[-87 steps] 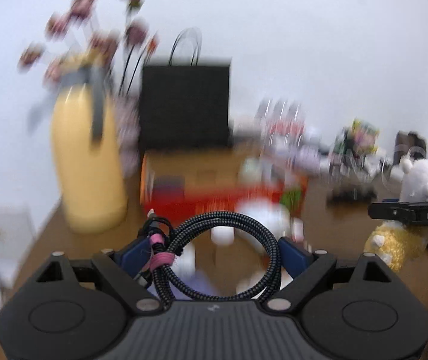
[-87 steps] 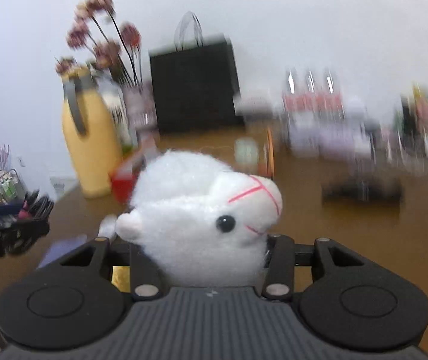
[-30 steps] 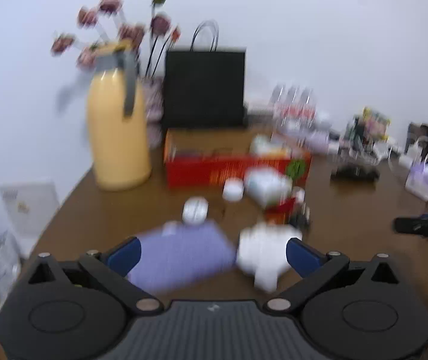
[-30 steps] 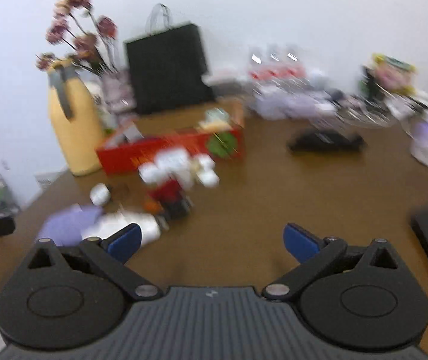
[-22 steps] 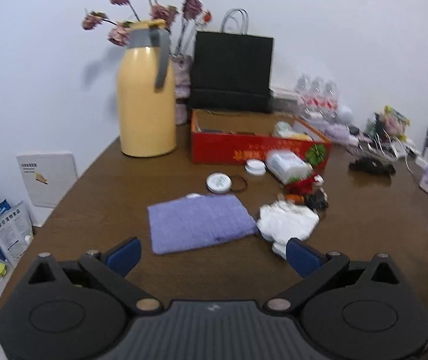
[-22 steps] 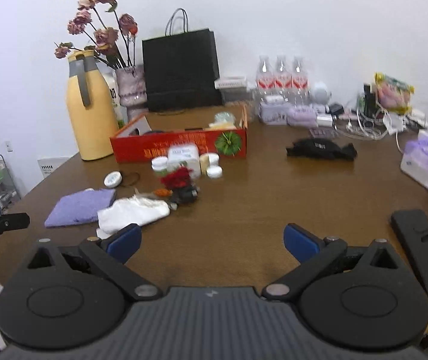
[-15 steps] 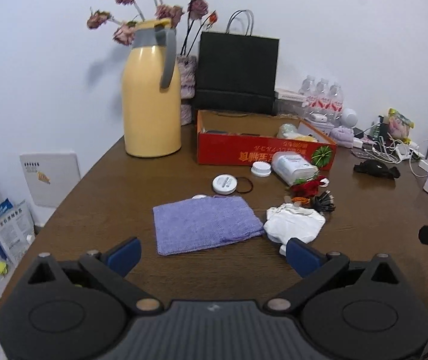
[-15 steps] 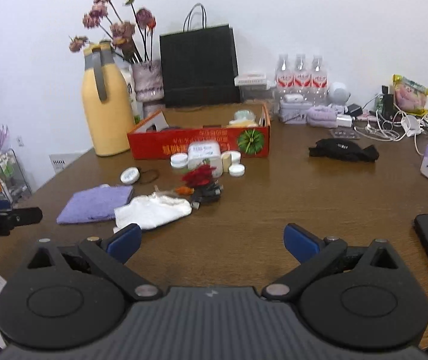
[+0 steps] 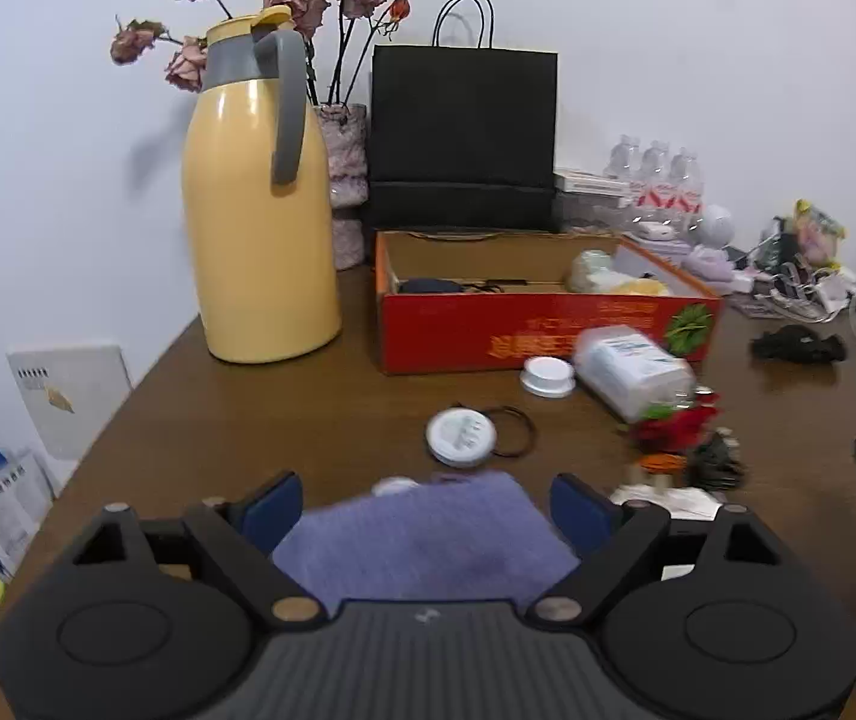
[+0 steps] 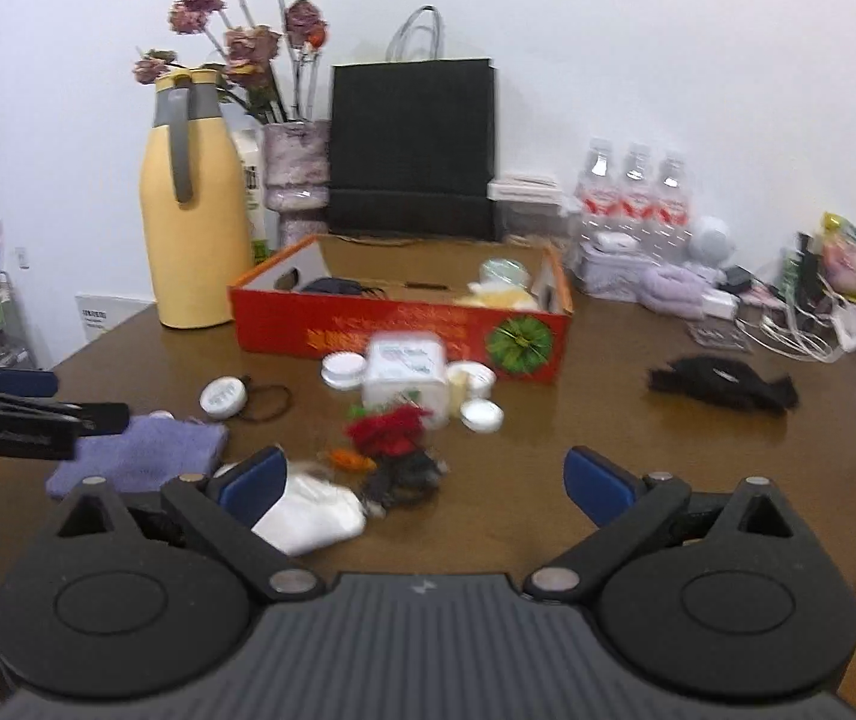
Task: Organize objects
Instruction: 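Grasp a small white lid with the left tool while the right tool grasps the cotton-bud tub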
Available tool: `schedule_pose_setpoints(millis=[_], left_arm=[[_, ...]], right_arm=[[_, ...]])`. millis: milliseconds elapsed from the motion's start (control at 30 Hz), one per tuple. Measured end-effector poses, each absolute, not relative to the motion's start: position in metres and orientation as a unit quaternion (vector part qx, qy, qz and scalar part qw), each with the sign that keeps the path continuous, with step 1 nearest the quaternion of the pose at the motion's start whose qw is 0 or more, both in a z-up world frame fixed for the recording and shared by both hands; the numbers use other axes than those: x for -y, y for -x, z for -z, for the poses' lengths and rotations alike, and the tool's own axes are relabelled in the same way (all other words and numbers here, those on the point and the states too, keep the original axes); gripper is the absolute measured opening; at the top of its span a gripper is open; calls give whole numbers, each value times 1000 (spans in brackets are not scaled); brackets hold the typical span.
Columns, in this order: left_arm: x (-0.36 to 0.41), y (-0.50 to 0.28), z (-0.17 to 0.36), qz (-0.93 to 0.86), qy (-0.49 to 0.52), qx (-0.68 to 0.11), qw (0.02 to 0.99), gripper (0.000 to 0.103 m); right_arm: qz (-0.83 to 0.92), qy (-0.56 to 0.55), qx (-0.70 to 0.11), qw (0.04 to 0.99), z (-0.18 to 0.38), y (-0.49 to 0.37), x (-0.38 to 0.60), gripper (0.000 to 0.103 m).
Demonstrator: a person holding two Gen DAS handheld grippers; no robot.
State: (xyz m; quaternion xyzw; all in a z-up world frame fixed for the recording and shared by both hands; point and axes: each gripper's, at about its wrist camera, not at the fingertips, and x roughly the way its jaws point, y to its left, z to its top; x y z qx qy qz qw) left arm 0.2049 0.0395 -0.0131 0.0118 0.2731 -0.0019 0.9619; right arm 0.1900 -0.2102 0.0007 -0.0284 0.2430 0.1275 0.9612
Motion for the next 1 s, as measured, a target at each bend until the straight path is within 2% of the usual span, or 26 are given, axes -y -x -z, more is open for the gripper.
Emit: schedule_pose_setpoints(millis=[67,167,333,533,700,767,800,833,1000], left_arm=[[-46,-219,27,-8,-7,-297,955,87],[-57,-227,46,-30,19,-335,941,79],[-49,-195,60,-37,-3,-339,940,80],[-40,-168,52,-7,-13,-378,926,78],[-43,-173,28,9,9,-332,943,75],[-39,-190,28,15,5,-326,945,57],[-35,-201,31,15,0,-333,943,36],[-33,-212,33,17,-2,-344,939,21],[-42,-234,41,10,16,-361,932,19]], right_arm=[[-139,30,-244,959,3,-200,203,99],[-144,36,-260,954,14,-216,193,97],[-161,36,-283,945,31,-229,180,97],[-183,35,-296,937,42,-228,171,98],[-179,27,-287,941,38,-223,176,97],[-175,26,-286,942,37,-223,178,97],[-174,26,-285,942,37,-222,179,97],[-172,28,-284,943,36,-222,180,97],[-160,25,-284,945,35,-215,190,97]])
